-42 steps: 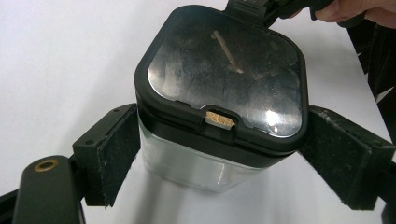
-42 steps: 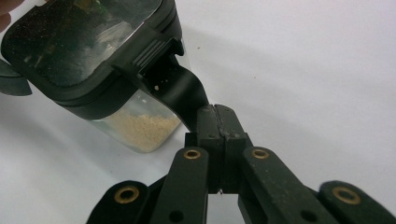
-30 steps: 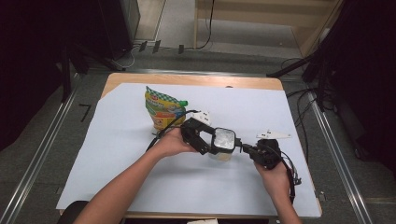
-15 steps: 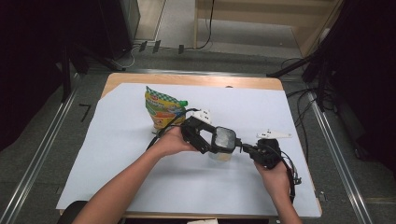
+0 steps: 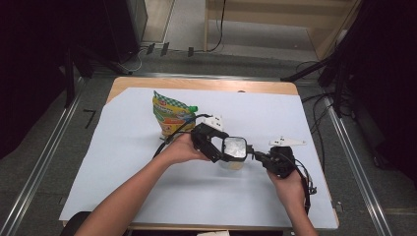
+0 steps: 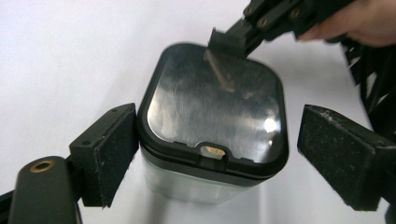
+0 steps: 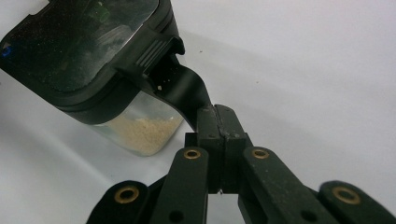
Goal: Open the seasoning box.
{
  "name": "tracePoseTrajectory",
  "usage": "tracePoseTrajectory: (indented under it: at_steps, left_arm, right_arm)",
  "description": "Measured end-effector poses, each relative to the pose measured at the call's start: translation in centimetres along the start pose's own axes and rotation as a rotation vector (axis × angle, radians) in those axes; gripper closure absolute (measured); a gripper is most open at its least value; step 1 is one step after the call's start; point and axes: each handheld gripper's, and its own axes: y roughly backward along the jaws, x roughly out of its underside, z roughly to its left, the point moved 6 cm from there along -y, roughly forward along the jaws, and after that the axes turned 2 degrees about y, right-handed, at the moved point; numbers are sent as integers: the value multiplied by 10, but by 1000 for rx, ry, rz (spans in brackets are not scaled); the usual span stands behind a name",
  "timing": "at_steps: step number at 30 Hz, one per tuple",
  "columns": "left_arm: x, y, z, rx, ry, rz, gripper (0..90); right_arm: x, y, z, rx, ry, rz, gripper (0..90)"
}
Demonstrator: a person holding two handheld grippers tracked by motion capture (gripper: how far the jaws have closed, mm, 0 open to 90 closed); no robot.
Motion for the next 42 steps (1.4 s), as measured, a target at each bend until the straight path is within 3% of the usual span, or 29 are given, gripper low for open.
tracePoseTrajectory:
  at_steps: [6,11,17,29,30,31,32,33,35,36,37,38,39,42]
  left_arm:
    - [7,-10,3,3,12,19,129]
    - [10,-14,3,-8,-2,29,128]
    - [6,-10,2,-14,-12,6,138]
    - [4,-8,0,-27,-29,5,146]
    - [-1,-4,0,-17,-19,-31,156]
    - [-1,-4,0,-17,-19,-31,166]
    - [-8,4,1,-10,17,-96,200]
    - [-8,4,1,-10,17,-96,375]
    - [-14,11,2,-6,6,-125,410]
    - [-14,11,2,-6,6,-125,369]
    - [-12,10,0,-7,-6,-94,299]
    - [-12,10,0,-7,-6,-94,274]
    - [-10,9,-1,-30,-3,-58,274]
    - [-5,8,-4,-50,-3,-27,161]
  right_arm:
    - [0,0,0,-1,-1,-2,900]
    - [0,0,0,-2,0,-2,900]
    - [-1,0,0,0,1,-6,900]
    - [-1,0,0,1,-3,-6,900]
    - [-1,0,0,0,-3,-6,900]
    - [-1,0,0,-3,-3,-5,900]
    - [-1,0,1,-5,-2,-3,900]
    - [-1,0,1,-5,-2,-3,900]
    - [-1,-1,4,-13,7,-2,900]
    - [-1,-1,4,-13,7,-2,900]
    - [-1,-3,6,-17,16,3,900]
    - [-1,-3,6,-17,16,3,900]
    - [-1,-3,7,-13,21,2,900]
    - [-1,-4,6,-12,21,5,900]
